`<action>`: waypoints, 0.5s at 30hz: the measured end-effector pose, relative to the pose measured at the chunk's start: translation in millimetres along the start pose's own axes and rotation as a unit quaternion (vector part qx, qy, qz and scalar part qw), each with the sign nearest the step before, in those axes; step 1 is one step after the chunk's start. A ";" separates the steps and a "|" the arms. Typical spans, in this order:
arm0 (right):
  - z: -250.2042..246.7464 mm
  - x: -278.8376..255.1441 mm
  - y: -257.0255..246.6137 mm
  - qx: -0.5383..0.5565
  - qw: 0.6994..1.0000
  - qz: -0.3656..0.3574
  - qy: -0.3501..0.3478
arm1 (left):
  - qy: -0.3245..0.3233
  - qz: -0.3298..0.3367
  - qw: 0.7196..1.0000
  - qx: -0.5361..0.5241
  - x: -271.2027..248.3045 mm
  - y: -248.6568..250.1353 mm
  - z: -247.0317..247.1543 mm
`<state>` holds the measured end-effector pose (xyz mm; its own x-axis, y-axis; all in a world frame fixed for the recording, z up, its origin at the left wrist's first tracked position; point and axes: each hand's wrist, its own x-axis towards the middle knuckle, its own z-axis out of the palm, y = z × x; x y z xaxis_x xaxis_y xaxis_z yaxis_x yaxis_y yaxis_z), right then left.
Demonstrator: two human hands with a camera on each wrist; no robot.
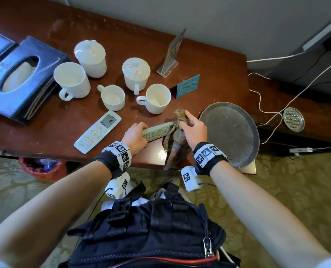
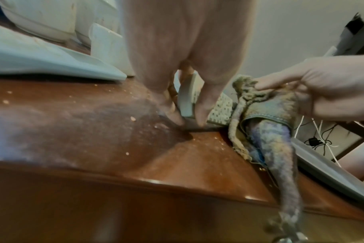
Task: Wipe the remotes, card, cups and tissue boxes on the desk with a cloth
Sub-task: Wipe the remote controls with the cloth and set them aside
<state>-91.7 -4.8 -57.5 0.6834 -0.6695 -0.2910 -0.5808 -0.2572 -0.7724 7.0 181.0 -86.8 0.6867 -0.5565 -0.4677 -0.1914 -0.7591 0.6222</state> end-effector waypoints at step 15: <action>17.0 -7.8 0.7 -0.302 0.947 -0.102 -0.032 | -0.026 -0.001 0.961 -0.274 -8.1 -10.2 -3.9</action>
<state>-89.9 12.1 -65.4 0.8228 -0.5246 -0.2185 -0.5677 -0.7412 -0.3583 6.1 194.6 -86.9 0.6483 -0.5818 -0.4912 0.2183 -0.4760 0.8519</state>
